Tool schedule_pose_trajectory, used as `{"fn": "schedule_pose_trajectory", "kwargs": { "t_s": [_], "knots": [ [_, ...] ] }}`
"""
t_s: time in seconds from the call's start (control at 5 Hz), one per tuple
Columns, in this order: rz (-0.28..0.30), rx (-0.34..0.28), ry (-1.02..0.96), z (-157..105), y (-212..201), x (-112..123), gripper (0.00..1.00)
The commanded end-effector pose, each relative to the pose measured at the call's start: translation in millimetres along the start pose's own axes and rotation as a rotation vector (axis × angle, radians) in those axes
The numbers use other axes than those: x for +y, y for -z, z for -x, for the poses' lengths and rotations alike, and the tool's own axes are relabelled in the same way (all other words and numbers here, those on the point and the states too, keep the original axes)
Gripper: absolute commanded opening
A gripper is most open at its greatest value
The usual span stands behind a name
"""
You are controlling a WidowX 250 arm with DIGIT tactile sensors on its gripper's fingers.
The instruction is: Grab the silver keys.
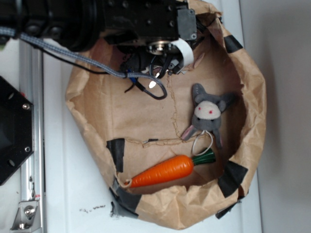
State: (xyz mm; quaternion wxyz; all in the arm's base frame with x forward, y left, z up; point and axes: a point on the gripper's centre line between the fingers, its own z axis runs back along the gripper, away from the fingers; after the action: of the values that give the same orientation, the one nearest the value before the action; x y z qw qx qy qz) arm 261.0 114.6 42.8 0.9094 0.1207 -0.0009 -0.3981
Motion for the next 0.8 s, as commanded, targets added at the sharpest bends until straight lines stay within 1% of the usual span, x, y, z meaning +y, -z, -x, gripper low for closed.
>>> {"fn": "schedule_pose_trajectory", "kwargs": {
  "t_s": [0.0, 0.2, 0.4, 0.6],
  "knots": [
    [-0.049, -0.023, -0.004, -3, -17, 5, 0.0],
    [-0.041, -0.032, -0.009, -4, -20, 5, 0.0],
    [-0.04, -0.067, -0.015, -6, -32, 6, 0.0],
    [-0.016, -0.107, -0.045, -12, -53, 2, 0.0]
  ]
}}
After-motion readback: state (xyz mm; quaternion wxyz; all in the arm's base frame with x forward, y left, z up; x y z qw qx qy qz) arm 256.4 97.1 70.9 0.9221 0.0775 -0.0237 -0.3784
